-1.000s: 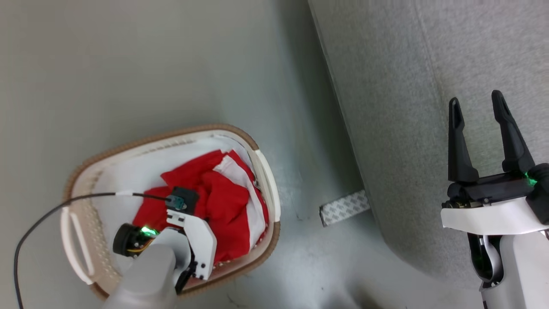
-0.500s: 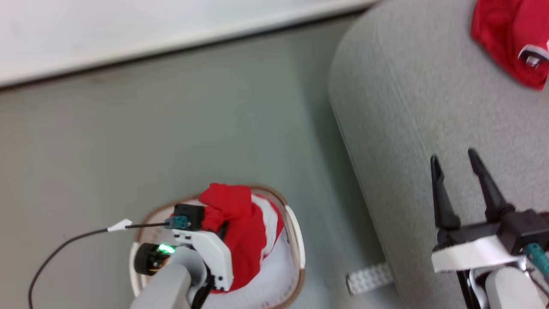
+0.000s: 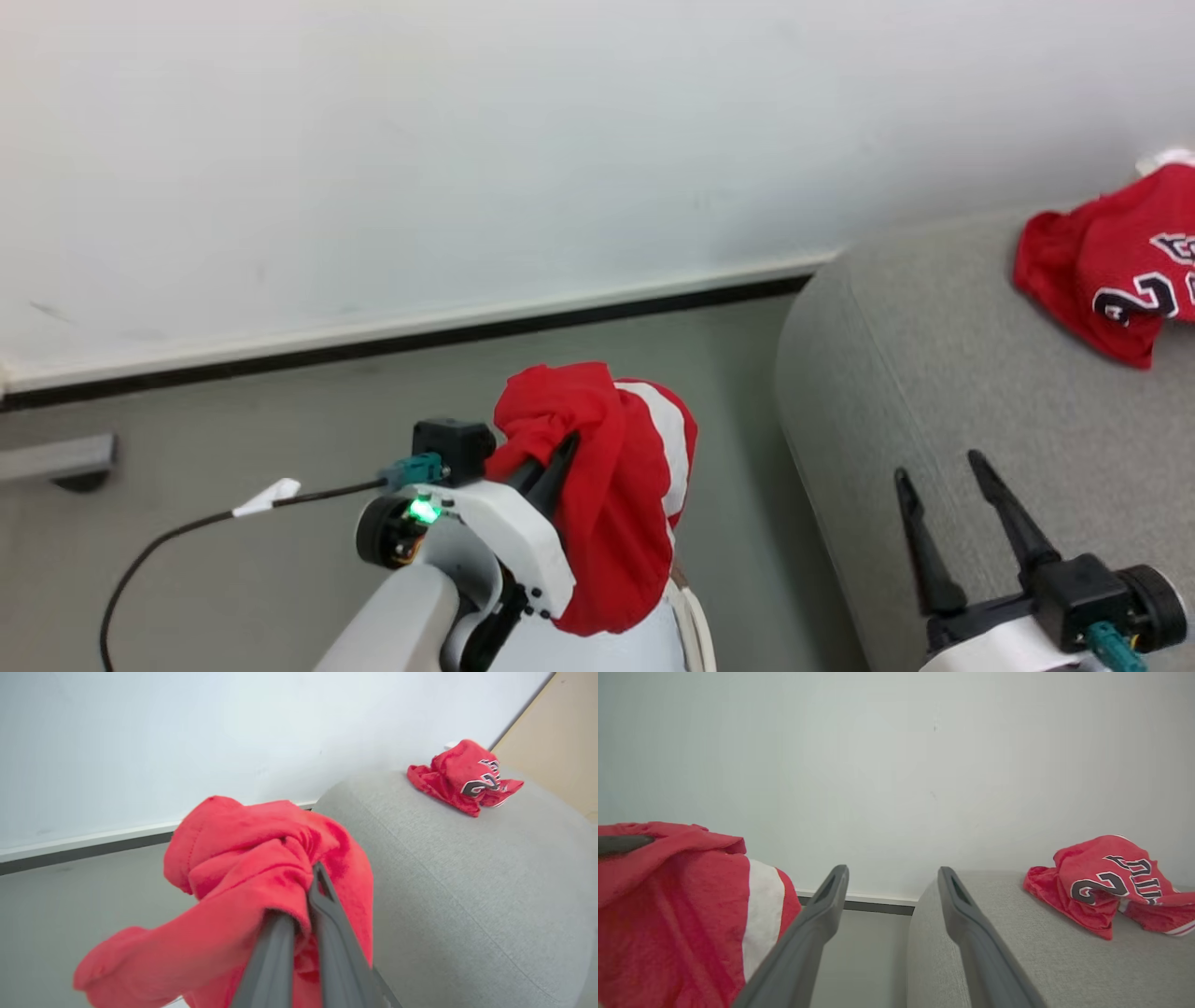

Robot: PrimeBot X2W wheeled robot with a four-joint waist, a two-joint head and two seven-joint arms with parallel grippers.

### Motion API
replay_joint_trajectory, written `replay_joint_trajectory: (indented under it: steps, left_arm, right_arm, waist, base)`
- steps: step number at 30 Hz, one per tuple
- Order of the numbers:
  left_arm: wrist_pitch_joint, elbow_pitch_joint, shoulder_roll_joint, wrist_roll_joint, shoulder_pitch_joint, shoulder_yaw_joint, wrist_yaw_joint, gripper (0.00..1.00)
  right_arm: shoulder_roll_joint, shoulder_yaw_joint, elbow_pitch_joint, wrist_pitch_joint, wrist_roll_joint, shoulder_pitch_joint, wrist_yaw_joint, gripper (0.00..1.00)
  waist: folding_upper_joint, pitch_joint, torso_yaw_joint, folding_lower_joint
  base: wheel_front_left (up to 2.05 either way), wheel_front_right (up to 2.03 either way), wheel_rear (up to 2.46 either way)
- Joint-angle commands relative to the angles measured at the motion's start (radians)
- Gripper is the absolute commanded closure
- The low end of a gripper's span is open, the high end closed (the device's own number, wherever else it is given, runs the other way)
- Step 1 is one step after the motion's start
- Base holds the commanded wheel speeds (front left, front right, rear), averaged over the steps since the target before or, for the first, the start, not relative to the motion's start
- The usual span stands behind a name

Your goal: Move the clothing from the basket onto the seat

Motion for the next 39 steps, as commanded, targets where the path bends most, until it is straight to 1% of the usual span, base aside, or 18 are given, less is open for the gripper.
replay_joint_trajectory:
  steps: [1,5,10,14,18,21,25,26,28,29,30,35,39]
  left_arm:
    - [0.013,-0.042,0.012,-0.01,0.024,0.006,0.007,1.0]
    - [0.083,-0.241,0.047,-0.024,0.063,0.011,0.038,1.0]
    - [0.174,-0.474,0.092,-0.029,0.111,0.012,0.072,1.0]
    - [0.229,-0.605,0.113,-0.029,0.137,0.005,0.091,1.0]
    - [0.261,-0.686,0.111,-0.027,0.15,-0.015,0.105,1.0]
    - [0.279,-0.72,0.101,-0.028,0.16,-0.04,0.101,1.0]
    - [0.298,-0.743,0.088,-0.032,0.163,-0.085,0.086,1.0]
    - [0.303,-0.748,0.083,-0.036,0.164,-0.096,0.081,1.0]
    - [0.312,-0.751,0.075,-0.043,0.165,-0.114,0.075,1.0]
    - [0.314,-0.753,0.069,-0.048,0.167,-0.122,0.072,1.0]
    - [0.315,-0.753,0.064,-0.051,0.166,-0.127,0.072,1.0]
    - [0.312,-0.729,0.063,-0.038,0.155,-0.135,0.08,1.0]
    - [0.306,-0.709,0.071,-0.034,0.163,-0.128,0.09,1.0]
  right_arm:
    - [-0.013,0.013,-0.006,0.001,0.004,0.015,-0.003,0.0]
    - [-0.04,0.105,-0.02,0.001,0.023,0.033,-0.003,0.0]
    - [-0.104,0.233,-0.049,0.001,0.053,0.028,-0.003,0.0]
    - [-0.155,0.339,-0.066,0.001,0.075,-0.021,-0.003,0.0]
    - [-0.19,0.438,-0.048,0.001,0.092,-0.084,-0.002,0.0]
    - [-0.196,0.5,-0.022,0.001,0.111,-0.139,-0.003,0.0]
    - [-0.177,0.57,0.041,0.001,0.121,-0.214,-0.003,0.0]
    - [-0.174,0.59,0.064,0.001,0.107,-0.238,-0.003,0.0]
    - [-0.147,0.599,0.109,0.001,0.109,-0.275,-0.003,0.0]
    - [-0.138,0.611,0.133,0.001,0.102,-0.294,-0.002,0.69]
    - [-0.128,0.627,0.156,0.001,0.11,-0.306,-0.003,1.0]
    - [-0.098,0.627,0.203,0.001,0.167,-0.35,-0.003,1.0]
    - [-0.111,0.613,0.192,0.001,0.185,-0.355,-0.003,1.0]
  waist:
    - [0.0,-0.045,0.023,0.0004]
    - [0.0,-0.06,0.023,0.0004]
    - [0.0,-0.062,0.021,0.0004]
    - [0.0,-0.059,0.016,0.0004]
    - [0.0,-0.054,0.017,0.0004]
    - [0.0,-0.053,0.023,0.0004]
    - [0.0,-0.051,0.032,0.0004]
    - [0.0,-0.051,0.035,0.0004]
    - [0.0,-0.052,0.038,0.0004]
    - [0.0,-0.053,0.04,0.0004]
    - [0.0,-0.055,0.045,0.0004]
    - [0.0,-0.059,0.062,0.0004]
    - [0.0,-0.062,0.069,0.0004]
  base:
    - [0.0,0.0,0.0]
    - [0.0,0.0,0.0]
    - [0.0,0.0,0.0]
    - [0.0,0.0,0.0]
    - [0.0,0.0,0.0]
    - [0.0,0.0,0.0]
    - [0.0,0.0,0.0]
    - [0.0,0.0,0.0]
    - [0.0,0.0,0.0]
    - [0.0,0.0,0.0]
    - [0.0,0.0,0.0]
    - [0.0,0.0,0.0]
    - [0.0,0.0,0.0]
